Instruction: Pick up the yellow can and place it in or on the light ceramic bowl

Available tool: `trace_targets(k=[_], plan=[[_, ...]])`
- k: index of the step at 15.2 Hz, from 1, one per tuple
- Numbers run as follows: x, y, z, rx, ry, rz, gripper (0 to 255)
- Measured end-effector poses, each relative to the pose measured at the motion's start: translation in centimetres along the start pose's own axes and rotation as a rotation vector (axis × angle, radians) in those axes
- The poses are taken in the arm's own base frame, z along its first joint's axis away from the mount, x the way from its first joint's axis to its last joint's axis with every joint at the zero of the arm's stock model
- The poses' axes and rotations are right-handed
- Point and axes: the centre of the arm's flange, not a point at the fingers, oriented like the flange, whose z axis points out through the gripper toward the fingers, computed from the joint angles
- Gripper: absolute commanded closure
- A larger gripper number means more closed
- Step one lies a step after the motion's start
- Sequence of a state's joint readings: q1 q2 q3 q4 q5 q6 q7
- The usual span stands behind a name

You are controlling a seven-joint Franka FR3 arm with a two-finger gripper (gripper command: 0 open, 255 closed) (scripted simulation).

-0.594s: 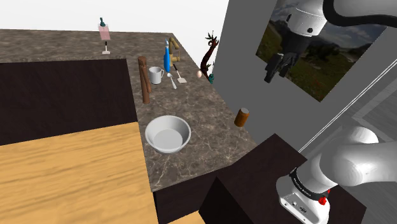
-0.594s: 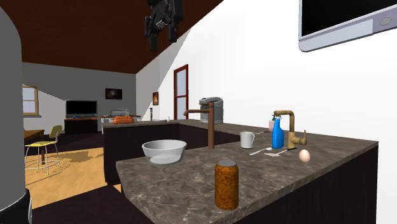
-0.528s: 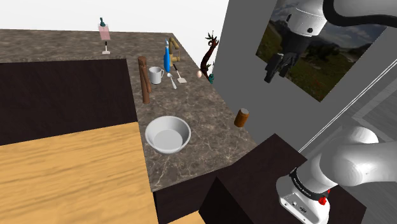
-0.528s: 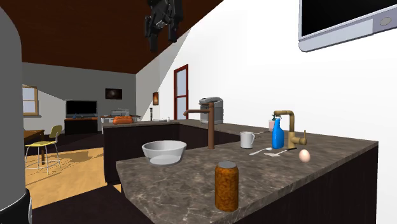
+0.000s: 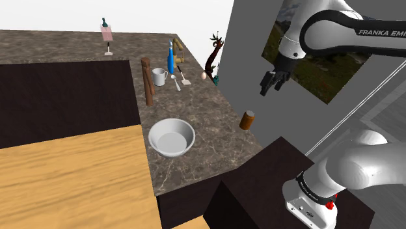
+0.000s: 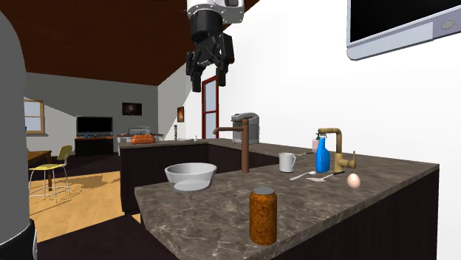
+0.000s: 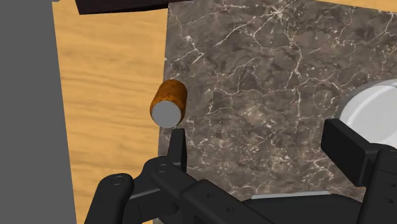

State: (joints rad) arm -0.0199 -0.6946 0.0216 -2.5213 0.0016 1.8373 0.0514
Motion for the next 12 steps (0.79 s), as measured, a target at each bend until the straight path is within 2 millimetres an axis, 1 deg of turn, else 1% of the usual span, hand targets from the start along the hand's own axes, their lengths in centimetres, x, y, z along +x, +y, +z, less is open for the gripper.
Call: trace_targets(k=[1,4,6,7,8,10,12], plan=[[0.2,0.4,1.0,0.0,0.0,0.003,0],[1.6,2.2,4.4,0.0,-0.003,0.013,0],[2.4,2.8,6.5,0.0,-0.004,0.02,0],[2.7,3.5,7.6,0.0,-0.004,0.023,0],[3.0,3.9,9.1,0.0,-0.006,0.026,0],[3.9,4.6,11.1,0.001,-0.006,0.033,0],[4.9,5.6,13.6,0.001,-0.008,0.04,0]])
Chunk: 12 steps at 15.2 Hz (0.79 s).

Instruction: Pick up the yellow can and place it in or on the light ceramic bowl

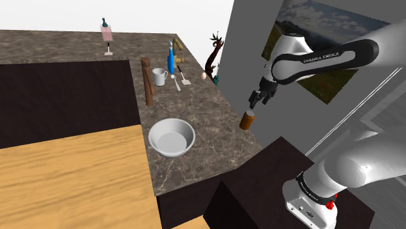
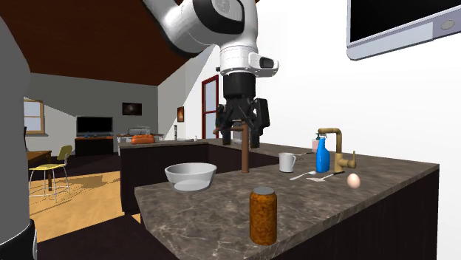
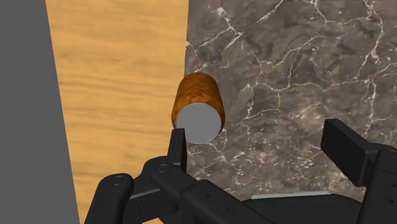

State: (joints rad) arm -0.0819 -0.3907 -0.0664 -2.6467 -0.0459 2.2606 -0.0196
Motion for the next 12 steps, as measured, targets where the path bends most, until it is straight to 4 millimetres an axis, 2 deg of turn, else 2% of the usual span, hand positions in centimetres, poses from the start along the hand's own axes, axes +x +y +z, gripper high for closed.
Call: trace_targets(k=[6,12], plan=[[2.3,2.8,7.0,0.001,-0.003,0.02,0],[2.9,3.5,10.5,0.0,-0.003,0.024,0]])
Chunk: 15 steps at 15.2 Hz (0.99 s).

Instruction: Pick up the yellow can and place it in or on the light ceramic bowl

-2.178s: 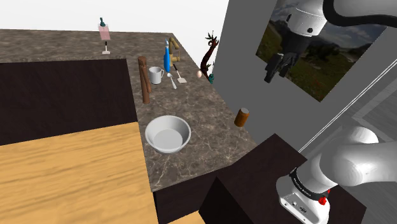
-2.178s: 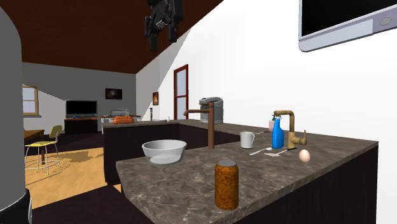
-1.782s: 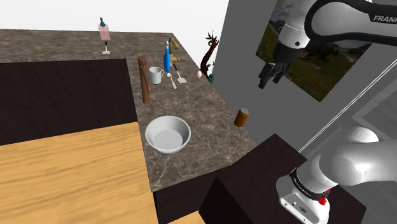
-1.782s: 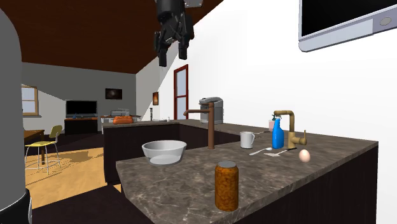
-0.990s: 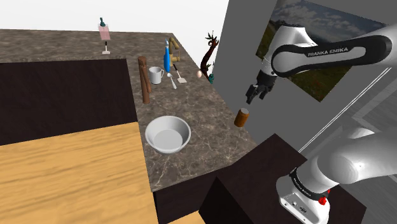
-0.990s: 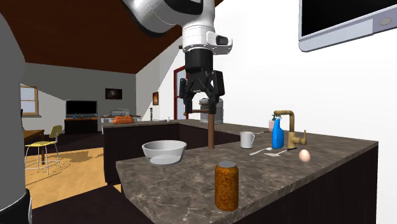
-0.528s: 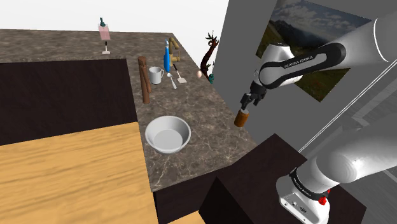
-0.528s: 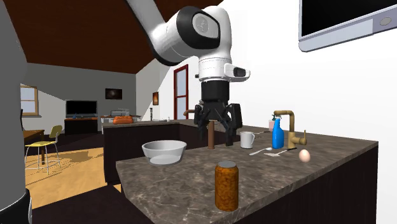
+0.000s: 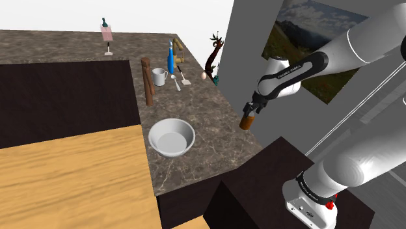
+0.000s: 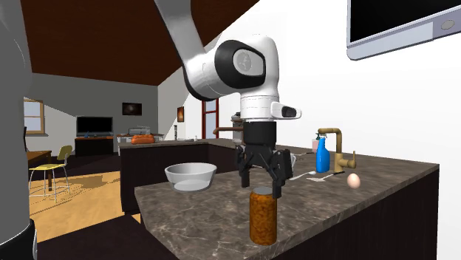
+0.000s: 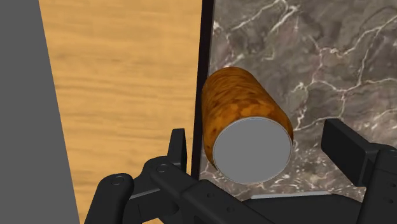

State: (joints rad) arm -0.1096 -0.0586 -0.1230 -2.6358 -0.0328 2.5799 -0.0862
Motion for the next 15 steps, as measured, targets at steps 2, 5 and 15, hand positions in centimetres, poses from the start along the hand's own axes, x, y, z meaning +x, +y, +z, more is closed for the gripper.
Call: trace_targets(k=[2,5,15], plan=[[-0.1,0.0,1.3,0.0,0.0,0.0,0],[-0.1,0.1,2.0,0.0,0.0,0.0,0],[0.0,0.1,2.0,0.0,0.002,0.0,255]])
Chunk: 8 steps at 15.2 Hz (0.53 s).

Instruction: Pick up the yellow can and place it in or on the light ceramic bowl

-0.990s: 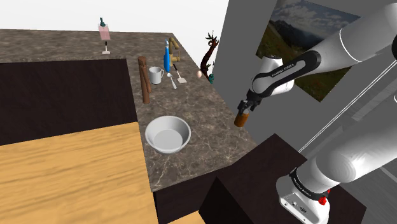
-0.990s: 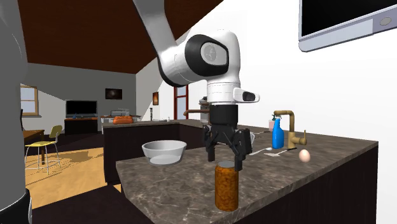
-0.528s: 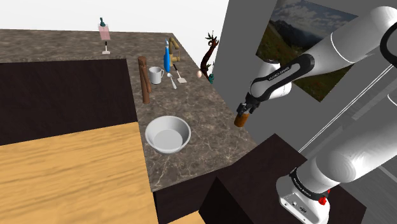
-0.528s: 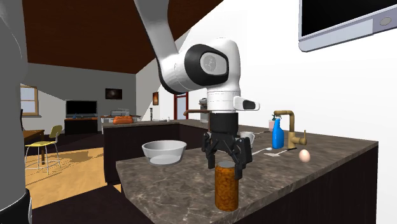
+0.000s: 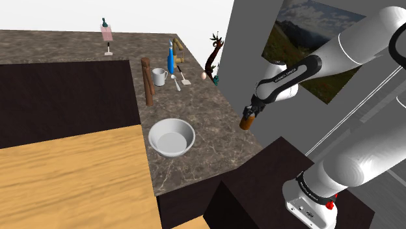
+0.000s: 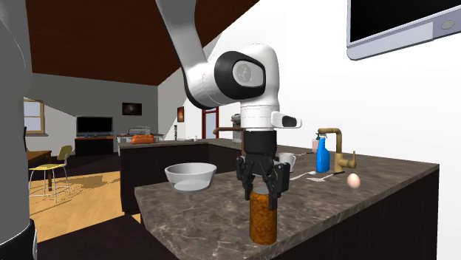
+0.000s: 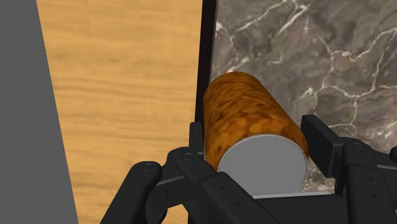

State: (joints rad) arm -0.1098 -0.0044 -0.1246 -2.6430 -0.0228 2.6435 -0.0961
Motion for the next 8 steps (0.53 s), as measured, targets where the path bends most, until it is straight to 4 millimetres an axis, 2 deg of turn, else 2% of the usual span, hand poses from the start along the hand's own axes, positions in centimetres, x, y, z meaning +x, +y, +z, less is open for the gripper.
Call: trace_targets(k=[5,8], plan=[[0.0,0.0,0.0,0.0,0.0,0.0,255],[-0.1,0.0,-1.0,0.0,-0.002,0.0,255]])
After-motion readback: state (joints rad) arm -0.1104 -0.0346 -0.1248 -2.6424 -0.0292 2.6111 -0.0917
